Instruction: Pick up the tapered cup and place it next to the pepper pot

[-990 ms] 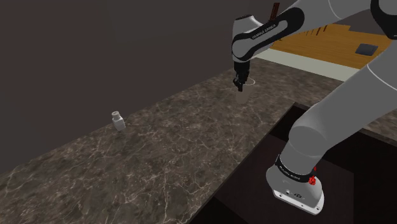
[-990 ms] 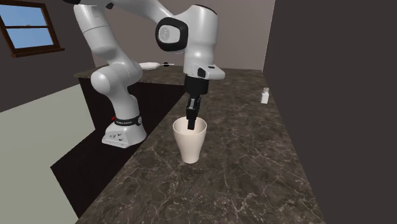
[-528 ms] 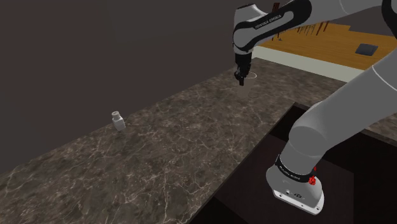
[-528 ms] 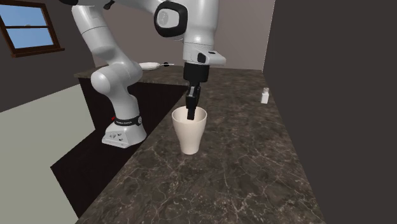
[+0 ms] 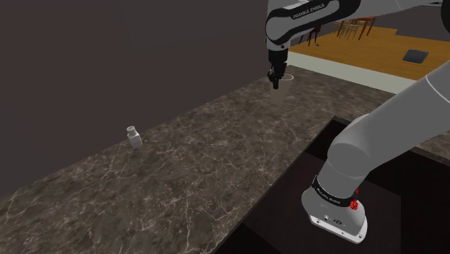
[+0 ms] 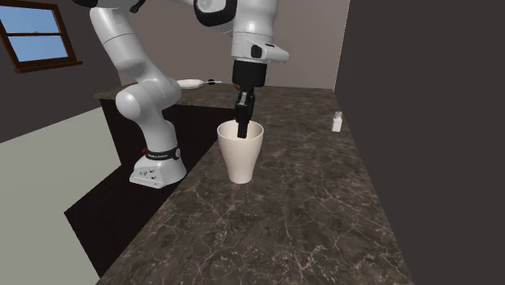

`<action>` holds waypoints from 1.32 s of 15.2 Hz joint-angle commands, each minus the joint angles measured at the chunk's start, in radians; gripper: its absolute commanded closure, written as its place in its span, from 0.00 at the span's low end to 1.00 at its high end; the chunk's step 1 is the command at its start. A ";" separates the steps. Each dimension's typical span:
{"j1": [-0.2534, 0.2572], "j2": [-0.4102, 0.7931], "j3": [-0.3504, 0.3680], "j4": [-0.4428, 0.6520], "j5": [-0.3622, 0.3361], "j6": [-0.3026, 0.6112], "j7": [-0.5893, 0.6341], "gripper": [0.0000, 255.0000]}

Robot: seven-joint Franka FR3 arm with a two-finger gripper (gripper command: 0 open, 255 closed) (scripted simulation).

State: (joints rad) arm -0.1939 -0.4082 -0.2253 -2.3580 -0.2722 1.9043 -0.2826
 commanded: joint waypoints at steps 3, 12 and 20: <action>0.002 -0.012 0.006 0.046 0.006 -0.057 -0.008 1.00; 0.006 -0.021 0.017 0.158 0.016 -0.178 -0.026 1.00; 0.036 -0.001 0.073 0.230 0.048 -0.244 0.033 1.00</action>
State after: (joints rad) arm -0.1672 -0.4223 -0.1668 -2.1401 -0.2333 1.6636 -0.2696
